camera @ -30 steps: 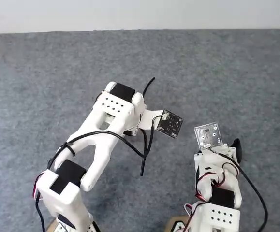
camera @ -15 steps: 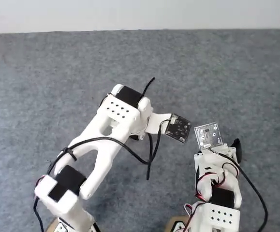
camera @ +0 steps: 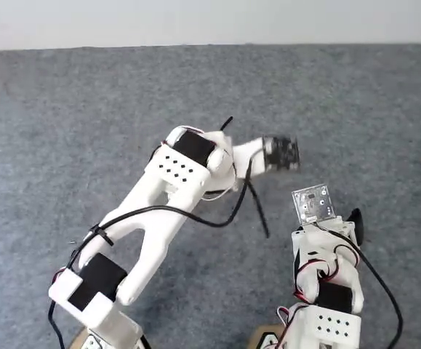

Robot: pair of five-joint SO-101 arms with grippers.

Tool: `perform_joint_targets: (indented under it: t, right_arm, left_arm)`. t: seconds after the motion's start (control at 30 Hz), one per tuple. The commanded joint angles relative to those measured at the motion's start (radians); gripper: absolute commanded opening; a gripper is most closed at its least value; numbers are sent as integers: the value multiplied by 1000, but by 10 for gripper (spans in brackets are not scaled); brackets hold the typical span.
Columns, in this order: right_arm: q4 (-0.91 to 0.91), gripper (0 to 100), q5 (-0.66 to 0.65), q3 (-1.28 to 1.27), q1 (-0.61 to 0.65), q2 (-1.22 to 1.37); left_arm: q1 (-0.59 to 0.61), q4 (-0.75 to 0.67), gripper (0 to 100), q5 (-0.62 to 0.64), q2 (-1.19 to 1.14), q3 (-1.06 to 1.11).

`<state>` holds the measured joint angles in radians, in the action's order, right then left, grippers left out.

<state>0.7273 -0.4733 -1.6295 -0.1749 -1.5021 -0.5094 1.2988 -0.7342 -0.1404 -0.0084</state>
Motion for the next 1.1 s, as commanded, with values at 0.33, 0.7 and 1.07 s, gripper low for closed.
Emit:
perform_joint_targets:
  t: [0.33,0.7,1.07]
  right_arm:
    - [-19,314,-9,-6,8,-12]
    - [-21,314,-9,-6,12,-12]
    - [-22,314,-9,-14,13,-12]
  left_arm:
    - [117,-209,9,703,52,-8]
    - [147,-235,10,844,204,194]
    - [238,-505,10,956,634,673]
